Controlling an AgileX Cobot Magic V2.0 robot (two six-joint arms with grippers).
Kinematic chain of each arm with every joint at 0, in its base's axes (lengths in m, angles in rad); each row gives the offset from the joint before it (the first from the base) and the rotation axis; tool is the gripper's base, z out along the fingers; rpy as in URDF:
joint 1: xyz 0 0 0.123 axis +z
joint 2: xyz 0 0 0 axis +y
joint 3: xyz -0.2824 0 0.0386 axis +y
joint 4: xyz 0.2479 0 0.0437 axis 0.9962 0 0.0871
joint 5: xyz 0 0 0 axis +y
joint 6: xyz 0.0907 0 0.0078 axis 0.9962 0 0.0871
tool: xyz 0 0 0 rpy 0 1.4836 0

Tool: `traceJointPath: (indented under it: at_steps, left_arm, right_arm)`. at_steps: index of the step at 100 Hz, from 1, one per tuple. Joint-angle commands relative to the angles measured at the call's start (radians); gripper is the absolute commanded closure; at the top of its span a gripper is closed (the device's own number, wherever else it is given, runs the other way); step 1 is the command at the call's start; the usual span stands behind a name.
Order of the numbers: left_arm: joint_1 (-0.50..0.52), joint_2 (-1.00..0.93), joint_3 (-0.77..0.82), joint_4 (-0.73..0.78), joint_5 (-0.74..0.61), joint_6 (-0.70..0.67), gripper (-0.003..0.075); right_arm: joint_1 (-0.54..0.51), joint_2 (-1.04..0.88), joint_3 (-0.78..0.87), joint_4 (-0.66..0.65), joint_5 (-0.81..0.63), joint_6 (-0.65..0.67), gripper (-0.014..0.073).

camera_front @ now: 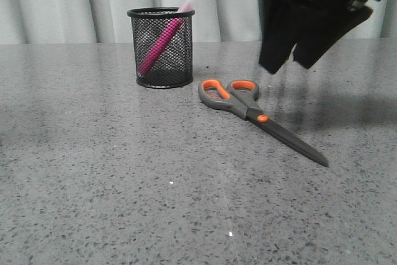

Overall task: Put pen and scissors into bin
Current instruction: 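Lower the right gripper onto the scissors handles and grasp them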

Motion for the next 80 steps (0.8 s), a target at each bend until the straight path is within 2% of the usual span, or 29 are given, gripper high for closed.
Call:
traceJointPath:
  at_steps: [1,19,34,80]
  left_arm:
    - [0.003,-0.01,-0.027,-0.041,-0.036,-0.014,0.074]
    - [0.003,-0.01,-0.027,-0.041,-0.036,-0.014,0.074]
    - [0.003,-0.01,-0.027,-0.041,-0.036,-0.014,0.0739]
    - [0.003,-0.01,-0.027,-0.041,-0.038,-0.014,0.0739]
  right_arm:
    - [0.014,-0.009,-0.048,0.001,-0.024,0.002,0.0235]
    - [0.056,0.045,-0.075,-0.029,-0.028,0.033,0.0235]
    - [0.107,0.095,-0.109,-0.176,-0.005,0.115,0.0235]
    - [0.137,0.203,-0.15,-0.215,-0.024,0.16,0.0234]
